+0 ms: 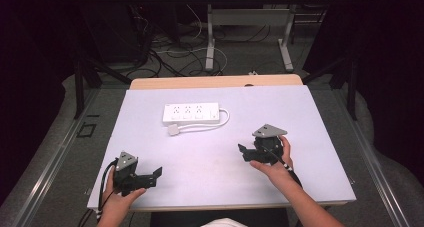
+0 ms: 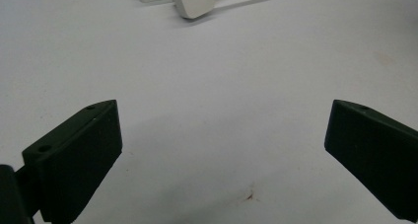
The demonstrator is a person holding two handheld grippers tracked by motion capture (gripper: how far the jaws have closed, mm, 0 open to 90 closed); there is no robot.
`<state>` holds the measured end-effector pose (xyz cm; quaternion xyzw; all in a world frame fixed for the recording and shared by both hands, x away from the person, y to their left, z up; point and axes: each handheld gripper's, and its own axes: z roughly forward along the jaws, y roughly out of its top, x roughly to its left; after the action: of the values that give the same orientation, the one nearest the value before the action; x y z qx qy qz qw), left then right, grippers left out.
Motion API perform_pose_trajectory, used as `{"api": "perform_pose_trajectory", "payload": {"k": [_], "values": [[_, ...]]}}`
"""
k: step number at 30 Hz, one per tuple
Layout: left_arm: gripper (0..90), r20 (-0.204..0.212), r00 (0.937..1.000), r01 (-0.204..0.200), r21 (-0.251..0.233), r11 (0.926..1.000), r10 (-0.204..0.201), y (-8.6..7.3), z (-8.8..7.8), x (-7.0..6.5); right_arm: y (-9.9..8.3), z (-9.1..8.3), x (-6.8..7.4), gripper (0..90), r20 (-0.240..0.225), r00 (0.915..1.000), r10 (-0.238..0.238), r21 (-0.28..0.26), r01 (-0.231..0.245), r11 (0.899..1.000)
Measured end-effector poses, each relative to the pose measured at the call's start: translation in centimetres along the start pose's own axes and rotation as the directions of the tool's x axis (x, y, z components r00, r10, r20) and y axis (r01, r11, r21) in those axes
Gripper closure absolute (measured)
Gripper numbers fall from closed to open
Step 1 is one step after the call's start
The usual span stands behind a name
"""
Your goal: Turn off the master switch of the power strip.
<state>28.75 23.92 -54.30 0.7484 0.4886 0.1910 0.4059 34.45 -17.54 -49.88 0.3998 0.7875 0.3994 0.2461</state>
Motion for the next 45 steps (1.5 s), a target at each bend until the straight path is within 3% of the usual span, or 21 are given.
{"api": "perform_pose_trajectory", "payload": {"k": [12, 31, 45], "values": [[1.2, -0.005, 1.0, 0.0, -0.009, 1.0, 0.0, 0.0, 0.1, 0.1, 1.5, 0.9, -0.6, 23.1, -0.015, 0.9992, 0.036, 0.012, -0.036, 0.999], [1.5, -0.002, 1.0, 0.005, 0.004, 1.0, -0.005, 0.0, 0.1, 0.1, 3.4, 1.8, -1.3, 22.9, -0.006, 0.9999, 0.011, 0.017, -0.011, 1.0], [1.6, -0.003, 1.0, 0.004, 0.005, 1.0, -0.004, 0.0, 0.1, 0.2, 4.7, 3.9, -2.3, 14.5, 0.02, 0.999, 0.041, 0.024, -0.041, 0.999]]}}
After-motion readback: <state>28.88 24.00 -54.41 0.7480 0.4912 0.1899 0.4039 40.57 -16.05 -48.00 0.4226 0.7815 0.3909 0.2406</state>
